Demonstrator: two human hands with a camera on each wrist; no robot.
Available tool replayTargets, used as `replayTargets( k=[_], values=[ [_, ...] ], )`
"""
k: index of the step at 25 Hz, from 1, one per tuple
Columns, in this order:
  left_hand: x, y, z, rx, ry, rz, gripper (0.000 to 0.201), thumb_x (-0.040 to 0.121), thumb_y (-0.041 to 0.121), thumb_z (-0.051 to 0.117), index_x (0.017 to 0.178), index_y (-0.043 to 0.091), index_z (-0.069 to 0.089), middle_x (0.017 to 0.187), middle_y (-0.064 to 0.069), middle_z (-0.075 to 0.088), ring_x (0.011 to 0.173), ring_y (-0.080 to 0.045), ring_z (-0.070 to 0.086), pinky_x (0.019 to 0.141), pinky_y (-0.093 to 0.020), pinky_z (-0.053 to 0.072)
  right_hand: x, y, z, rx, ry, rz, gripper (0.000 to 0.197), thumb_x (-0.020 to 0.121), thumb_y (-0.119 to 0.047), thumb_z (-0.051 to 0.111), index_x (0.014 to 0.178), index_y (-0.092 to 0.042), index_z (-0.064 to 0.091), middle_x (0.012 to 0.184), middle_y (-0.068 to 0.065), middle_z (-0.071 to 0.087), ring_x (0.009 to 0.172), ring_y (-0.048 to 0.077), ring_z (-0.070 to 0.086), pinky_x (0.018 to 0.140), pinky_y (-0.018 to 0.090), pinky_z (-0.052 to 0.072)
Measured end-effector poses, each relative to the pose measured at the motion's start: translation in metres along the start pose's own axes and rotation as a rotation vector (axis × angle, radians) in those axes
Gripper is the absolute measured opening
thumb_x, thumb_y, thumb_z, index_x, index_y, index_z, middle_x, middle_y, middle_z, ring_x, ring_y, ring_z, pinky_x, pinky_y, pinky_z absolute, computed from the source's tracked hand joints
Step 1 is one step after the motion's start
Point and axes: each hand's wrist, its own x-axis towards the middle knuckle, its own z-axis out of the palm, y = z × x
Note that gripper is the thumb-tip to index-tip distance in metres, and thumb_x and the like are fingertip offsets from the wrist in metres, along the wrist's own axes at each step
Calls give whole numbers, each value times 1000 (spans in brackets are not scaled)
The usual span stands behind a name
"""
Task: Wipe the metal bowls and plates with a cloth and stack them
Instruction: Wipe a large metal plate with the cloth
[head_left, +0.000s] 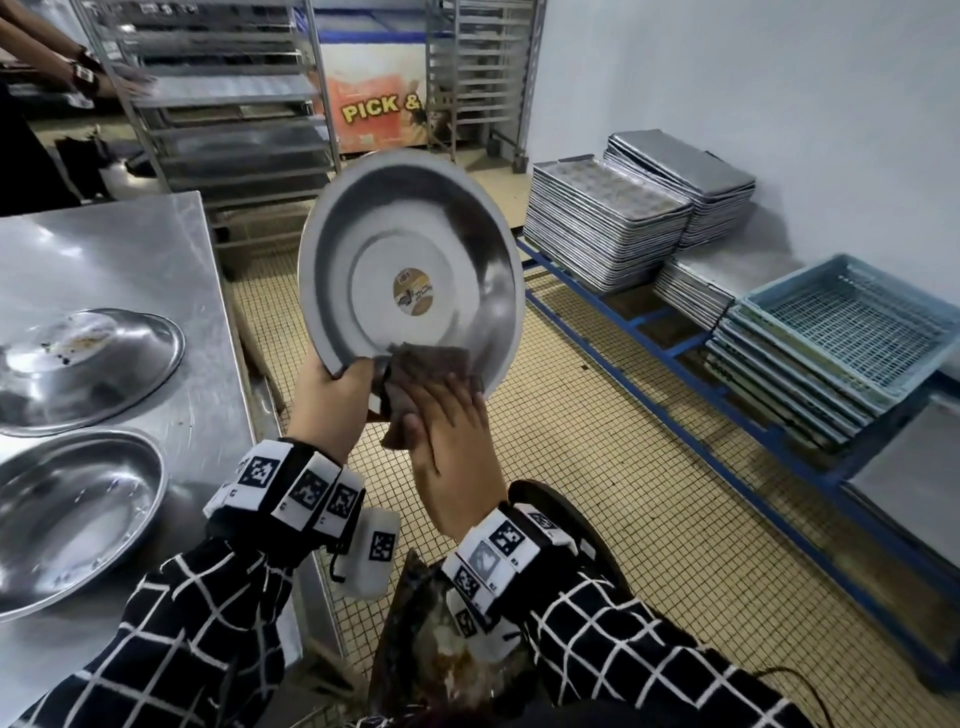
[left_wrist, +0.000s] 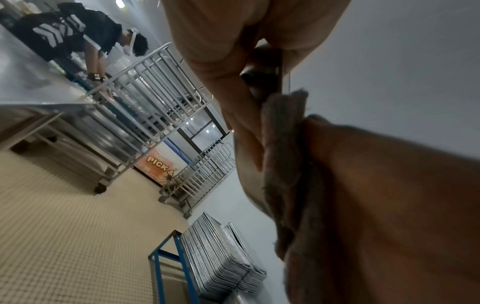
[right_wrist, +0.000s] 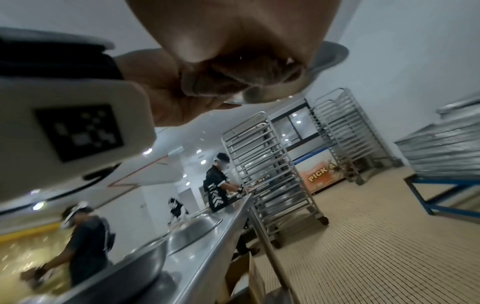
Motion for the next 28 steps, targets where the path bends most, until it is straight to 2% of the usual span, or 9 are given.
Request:
replayTargets(
  k=[3, 6, 8, 10, 11, 14, 18, 23, 28],
  values=[
    [3, 0, 0, -49, 3, -77, 21, 84, 3, 48, 78, 22, 55, 78, -1, 60, 78, -23, 59, 71, -40, 54, 8, 30, -7, -7, 115, 108, 62, 98, -52, 2, 147, -24, 30, 157, -4, 21, 148, 17, 1, 120, 46, 7],
    [0, 0, 1, -120, -110, -163, 19, 88, 1, 47, 90, 19, 54, 88, -8, 61, 78, -26, 65, 70, -45, 58, 24, 57, -29, 199, 150, 292, 61, 99, -49, 14, 153, -21, 5, 159, -1, -8, 146, 27, 8, 114, 50, 26],
    [-3, -3, 0, -110, -190, -190, 16, 89, -2, 46, 96, 10, 54, 87, -12, 61, 73, -26, 67, 65, -43, 59, 40, 65, -52, 321, 193, 418, 60, 100, -43, 28, 152, -19, 10, 158, 6, 14, 136, 27, 34, 101, 40, 41],
    [-3, -6, -5, -78, -249, -222, 14, 89, -2, 47, 100, 4, 53, 85, -15, 62, 66, -24, 68, 57, -37, 58, 52, 71, -80, 370, 245, 465, 53, 99, -42, 37, 144, -14, 33, 131, 3, 51, 113, 18, 54, 88, 29, 45],
    [-1, -7, -9, -62, -269, -245, 14, 89, -3, 47, 100, 2, 53, 82, -14, 62, 63, -22, 68, 54, -33, 57, 55, 75, -91, 384, 239, 487, 46, 98, -42, 41, 134, -14, 43, 114, -4, 57, 101, 12, 56, 83, 25, 43],
    [8, -9, -16, -44, -275, -270, 12, 88, -1, 49, 100, 0, 54, 79, -13, 61, 58, -18, 66, 52, -28, 55, 58, 85, -105, 372, 165, 523, 30, 95, -40, 50, 103, -12, 56, 91, -5, 60, 82, 7, 56, 68, 20, 41],
    [9, -12, -10, -103, -157, -65, 25, 86, 9, 61, 105, 24, 57, 93, -6, 68, 80, -17, 69, 72, -32, 57, 49, 66, -90, 513, 258, 607, 19, 96, -26, 53, 98, -7, 56, 86, -2, 61, 75, 3, 57, 57, 11, 45],
    [-10, -17, 2, -158, -249, -85, 23, 83, 18, 66, 101, 27, 55, 98, 0, 69, 92, -18, 69, 71, -29, 58, 41, 28, -66, 792, 430, 679, 13, 96, -29, 52, 94, -16, 52, 84, -8, 62, 82, 10, 62, 77, 33, 53],
    [-9, -18, 3, -299, -115, -167, 13, 91, 7, 57, 95, 20, 54, 96, -2, 65, 80, -17, 71, 72, -39, 58, 42, 16, -61, 1081, 266, 687, 5, 98, -31, 47, 94, -32, 51, 100, -2, 65, 100, 22, 64, 86, 46, 55]
  ],
)
